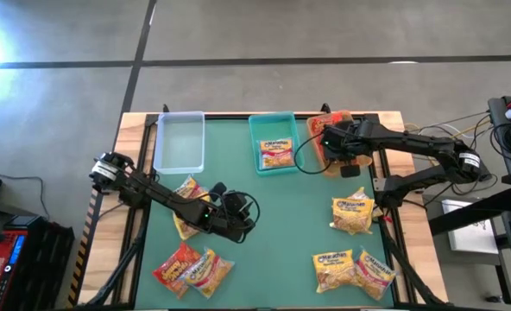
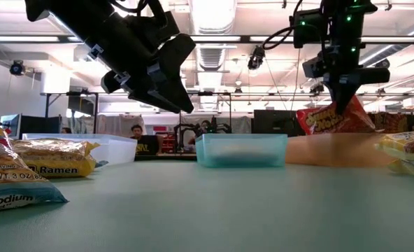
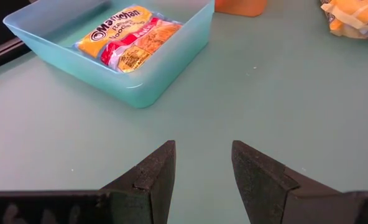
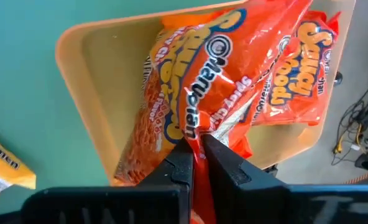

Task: Sort Maruchan noodles
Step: Put the orange noodle pack into the orange bin, then put the yellow noodle pack into the white bin

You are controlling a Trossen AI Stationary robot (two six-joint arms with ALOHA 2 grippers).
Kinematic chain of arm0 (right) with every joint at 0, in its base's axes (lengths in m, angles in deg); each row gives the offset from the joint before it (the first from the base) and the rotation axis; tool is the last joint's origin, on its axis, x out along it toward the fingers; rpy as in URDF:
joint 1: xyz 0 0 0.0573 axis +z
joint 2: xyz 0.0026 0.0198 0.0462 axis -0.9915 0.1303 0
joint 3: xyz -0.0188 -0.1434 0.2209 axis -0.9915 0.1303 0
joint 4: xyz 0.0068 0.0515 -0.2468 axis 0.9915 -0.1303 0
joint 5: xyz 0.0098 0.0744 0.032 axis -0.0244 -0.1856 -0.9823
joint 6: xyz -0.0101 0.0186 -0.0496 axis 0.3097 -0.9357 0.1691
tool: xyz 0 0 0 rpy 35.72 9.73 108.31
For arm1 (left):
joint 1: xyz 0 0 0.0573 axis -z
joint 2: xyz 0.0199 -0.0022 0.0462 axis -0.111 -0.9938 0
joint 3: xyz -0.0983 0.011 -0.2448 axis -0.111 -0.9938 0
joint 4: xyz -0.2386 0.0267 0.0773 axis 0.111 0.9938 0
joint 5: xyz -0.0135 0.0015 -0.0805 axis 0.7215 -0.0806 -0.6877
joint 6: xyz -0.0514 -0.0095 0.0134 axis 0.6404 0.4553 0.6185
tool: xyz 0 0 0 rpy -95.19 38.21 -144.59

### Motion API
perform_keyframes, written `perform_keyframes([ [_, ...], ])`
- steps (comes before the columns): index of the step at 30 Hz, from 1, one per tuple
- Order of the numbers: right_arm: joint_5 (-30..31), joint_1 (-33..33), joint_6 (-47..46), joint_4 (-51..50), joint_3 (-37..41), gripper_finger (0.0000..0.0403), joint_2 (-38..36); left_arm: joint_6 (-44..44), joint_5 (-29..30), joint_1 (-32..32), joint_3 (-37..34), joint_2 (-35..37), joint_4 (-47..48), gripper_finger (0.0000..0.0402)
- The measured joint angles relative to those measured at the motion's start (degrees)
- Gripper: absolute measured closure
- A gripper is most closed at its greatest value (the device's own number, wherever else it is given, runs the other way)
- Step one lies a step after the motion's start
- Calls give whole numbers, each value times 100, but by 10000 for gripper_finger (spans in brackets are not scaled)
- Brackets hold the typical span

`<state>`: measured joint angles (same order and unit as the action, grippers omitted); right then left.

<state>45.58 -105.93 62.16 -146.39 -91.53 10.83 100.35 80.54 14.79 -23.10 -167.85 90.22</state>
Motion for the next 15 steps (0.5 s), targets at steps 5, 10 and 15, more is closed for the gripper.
perform_keyframes([
  [5, 59, 2, -52, 10, -71, 345, -2, -1, -2, -37, 2, 2, 3, 260],
  [10, 198, 2, -163, 4, -218, 316, -2, -26, 0, -76, 7, 82, 128, 260],
  [15, 296, 2, -619, 20, -614, 295, -2, 9, -5, -156, 7, 316, 645, 260],
])
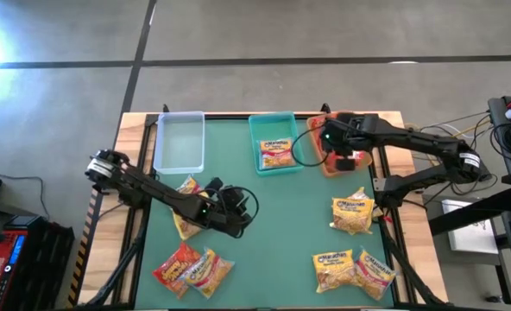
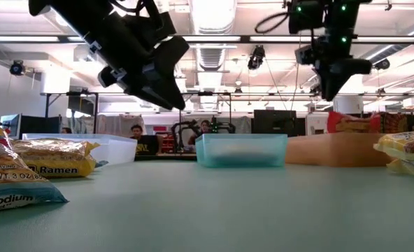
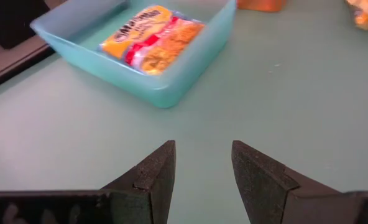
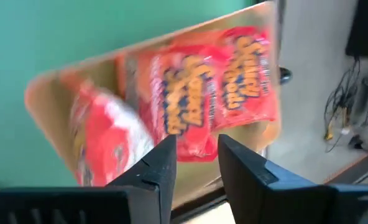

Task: Sort Maruchan noodles
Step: Put the yellow noodle pack into the white bin

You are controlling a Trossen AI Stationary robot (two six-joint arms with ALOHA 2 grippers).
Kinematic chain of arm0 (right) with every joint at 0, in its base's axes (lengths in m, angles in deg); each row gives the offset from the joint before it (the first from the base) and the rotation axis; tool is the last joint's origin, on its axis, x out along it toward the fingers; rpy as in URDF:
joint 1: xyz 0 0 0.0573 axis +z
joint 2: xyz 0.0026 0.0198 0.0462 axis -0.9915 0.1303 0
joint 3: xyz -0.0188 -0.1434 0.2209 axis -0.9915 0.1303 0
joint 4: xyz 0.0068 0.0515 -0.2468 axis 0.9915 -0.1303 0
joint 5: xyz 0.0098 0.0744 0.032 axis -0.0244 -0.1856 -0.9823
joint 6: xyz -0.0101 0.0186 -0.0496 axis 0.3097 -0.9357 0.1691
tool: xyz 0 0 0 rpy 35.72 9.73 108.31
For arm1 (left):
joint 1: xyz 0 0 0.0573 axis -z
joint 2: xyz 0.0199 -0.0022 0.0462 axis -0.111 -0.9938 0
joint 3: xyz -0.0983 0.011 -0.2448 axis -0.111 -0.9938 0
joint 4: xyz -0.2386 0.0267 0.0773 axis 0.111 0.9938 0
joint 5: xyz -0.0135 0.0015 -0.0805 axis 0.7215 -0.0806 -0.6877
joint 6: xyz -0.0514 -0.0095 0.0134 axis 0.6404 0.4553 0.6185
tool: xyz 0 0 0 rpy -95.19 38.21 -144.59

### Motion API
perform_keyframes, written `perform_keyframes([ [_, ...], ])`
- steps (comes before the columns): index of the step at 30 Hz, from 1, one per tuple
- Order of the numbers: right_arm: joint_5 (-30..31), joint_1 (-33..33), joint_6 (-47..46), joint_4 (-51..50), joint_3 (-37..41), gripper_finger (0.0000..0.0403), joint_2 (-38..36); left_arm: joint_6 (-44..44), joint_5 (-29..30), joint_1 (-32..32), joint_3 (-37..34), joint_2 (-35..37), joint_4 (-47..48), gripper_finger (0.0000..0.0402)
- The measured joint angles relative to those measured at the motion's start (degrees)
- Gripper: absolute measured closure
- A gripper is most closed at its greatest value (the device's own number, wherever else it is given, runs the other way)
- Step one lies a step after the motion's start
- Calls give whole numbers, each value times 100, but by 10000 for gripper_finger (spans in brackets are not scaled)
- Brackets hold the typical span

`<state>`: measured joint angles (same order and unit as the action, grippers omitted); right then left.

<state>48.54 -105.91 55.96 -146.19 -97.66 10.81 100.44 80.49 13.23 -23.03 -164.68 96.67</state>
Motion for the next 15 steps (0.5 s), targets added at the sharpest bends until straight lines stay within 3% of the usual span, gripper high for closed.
perform_keyframes([
  [3, -175, -1, -1096, 209, -274, 292, -2, 253, -14, -32, 0, 241, 509, 260],
  [6, -957, 0, -2281, 507, -404, 295, -3, 698, -280, -27, 2, 480, 1290, 260],
  [11, -3046, 228, -3108, 1669, -94, 305, -4, 1443, -1671, 95, 2, 824, 2796, 260],
  [13, -3486, 475, -3316, 2544, 201, 307, -4, 1766, -2146, 240, 2, 921, 3339, 260],
  [15, -3556, 794, -3535, 3505, 540, 307, -4, 2114, -2491, 407, 2, 987, 3851, 260],
])
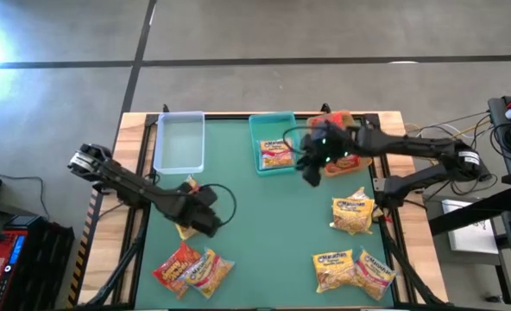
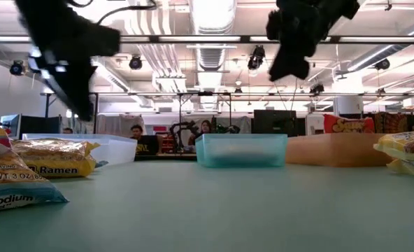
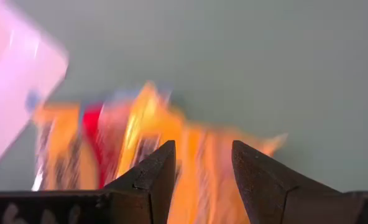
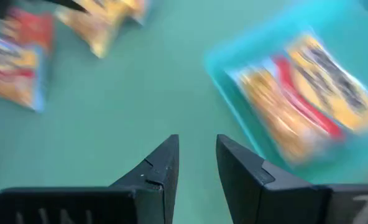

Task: Sort Maruchan noodles
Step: Put the yellow noodle pack into the white bin

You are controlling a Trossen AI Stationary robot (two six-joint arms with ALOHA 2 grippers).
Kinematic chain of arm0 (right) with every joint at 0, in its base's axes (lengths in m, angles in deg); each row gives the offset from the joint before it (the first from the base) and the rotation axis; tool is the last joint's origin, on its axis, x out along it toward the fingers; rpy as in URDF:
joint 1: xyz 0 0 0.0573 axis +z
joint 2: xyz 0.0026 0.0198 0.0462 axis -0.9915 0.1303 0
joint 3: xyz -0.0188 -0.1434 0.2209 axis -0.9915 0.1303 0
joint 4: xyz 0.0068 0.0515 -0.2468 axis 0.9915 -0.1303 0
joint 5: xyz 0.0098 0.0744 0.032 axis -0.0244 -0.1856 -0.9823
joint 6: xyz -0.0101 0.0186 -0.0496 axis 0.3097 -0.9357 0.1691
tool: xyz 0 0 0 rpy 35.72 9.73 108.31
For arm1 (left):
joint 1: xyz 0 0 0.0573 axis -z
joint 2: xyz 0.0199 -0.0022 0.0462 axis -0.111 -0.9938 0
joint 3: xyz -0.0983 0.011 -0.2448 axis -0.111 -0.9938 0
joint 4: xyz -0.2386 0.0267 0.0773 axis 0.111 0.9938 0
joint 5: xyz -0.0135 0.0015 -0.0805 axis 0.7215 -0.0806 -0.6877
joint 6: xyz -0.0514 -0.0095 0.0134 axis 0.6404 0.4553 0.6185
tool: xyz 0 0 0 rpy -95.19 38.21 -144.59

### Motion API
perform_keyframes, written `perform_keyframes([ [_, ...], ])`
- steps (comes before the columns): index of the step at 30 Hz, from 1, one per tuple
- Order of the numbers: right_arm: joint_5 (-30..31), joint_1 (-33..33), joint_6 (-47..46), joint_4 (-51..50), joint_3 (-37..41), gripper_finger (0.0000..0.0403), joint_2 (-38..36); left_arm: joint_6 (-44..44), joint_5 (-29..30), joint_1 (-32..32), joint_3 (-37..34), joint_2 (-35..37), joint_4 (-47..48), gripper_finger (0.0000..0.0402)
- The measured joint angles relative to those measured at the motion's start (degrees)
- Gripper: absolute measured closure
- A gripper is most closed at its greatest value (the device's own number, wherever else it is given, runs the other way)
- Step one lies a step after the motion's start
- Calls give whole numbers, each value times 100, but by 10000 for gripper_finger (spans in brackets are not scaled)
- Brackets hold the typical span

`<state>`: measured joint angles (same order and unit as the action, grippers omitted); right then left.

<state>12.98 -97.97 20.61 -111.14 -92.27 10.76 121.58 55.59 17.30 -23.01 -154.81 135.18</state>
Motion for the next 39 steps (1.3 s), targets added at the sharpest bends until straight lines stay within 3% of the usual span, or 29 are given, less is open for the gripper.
perform_keyframes([
  [6, 13, 965, -474, 2387, 768, 302, 173, 1206, -750, 634, -11, 36, 909, 260],
  [11, 96, 1517, -863, 3893, 1212, 305, 457, 1806, -816, 1039, -15, -96, 920, 260],
  [14, 543, 1790, -1098, 4279, 1269, 307, 801, 1956, -815, 1106, -45, -206, 981, 260],
  [19, 1218, 2134, -1349, 4279, 1206, 305, 1550, 1946, -776, 1103, -57, -451, 1013, 260],
  [27, 1244, 2351, -1493, 4271, 766, 306, 2338, 1642, -759, 1051, -55, -881, 492, 260],
  [39, 1202, 2464, -1358, 4268, 450, 309, 2403, 63, 573, 407, -50, -1213, -1877, 260],
])
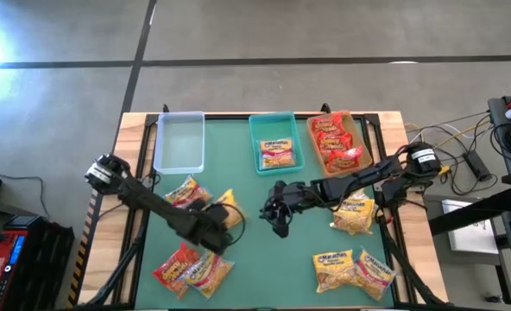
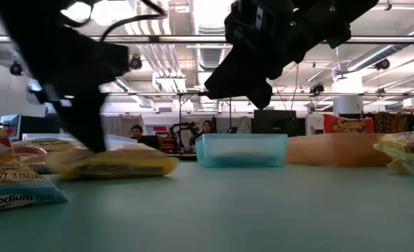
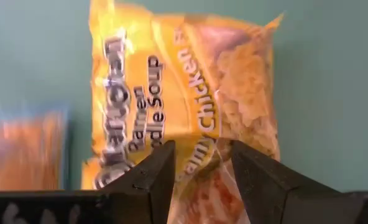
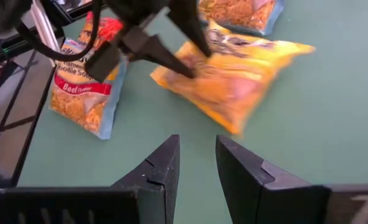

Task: Sort Maruchan noodles
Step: Put the yellow noodle pack into the white bin

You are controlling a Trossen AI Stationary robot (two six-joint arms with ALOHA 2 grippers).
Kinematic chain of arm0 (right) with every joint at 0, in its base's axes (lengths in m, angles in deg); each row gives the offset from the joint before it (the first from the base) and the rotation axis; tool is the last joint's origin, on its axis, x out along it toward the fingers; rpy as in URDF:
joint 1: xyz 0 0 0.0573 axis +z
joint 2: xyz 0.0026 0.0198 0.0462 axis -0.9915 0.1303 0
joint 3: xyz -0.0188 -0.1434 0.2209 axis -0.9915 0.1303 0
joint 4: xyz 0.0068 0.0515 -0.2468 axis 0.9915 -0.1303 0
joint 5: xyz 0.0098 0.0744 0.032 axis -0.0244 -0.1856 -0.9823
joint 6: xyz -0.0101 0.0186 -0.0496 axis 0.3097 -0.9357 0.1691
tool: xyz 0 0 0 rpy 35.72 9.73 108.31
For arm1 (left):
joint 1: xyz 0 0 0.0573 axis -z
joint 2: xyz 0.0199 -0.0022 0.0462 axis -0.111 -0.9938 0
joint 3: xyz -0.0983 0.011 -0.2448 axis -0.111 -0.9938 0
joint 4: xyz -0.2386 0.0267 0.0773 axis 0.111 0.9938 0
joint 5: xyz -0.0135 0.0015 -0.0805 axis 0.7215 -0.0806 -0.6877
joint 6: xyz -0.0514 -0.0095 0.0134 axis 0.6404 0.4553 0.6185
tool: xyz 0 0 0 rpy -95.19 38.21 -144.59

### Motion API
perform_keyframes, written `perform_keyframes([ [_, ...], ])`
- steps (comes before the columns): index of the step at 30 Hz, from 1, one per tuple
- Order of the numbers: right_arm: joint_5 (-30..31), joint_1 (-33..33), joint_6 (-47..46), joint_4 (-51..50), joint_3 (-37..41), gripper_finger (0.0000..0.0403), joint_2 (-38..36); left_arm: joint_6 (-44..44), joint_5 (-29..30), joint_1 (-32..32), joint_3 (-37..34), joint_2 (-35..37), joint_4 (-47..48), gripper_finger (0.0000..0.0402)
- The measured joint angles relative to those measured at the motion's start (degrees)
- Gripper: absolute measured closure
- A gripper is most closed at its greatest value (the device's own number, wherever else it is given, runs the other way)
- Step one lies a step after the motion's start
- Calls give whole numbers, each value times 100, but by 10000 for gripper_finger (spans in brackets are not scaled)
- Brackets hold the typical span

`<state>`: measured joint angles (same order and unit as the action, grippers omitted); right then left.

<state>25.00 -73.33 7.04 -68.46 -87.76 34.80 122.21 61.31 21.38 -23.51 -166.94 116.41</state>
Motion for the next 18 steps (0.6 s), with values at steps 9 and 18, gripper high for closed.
perform_keyframes([
  [9, 33, 75, -325, 22, -75, 310, 225, -1602, 1090, -864, 15, -57, -1537, 260],
  [18, 953, 147, -544, 701, -124, 310, 504, -969, 822, -621, 187, 566, 800, 260],
])
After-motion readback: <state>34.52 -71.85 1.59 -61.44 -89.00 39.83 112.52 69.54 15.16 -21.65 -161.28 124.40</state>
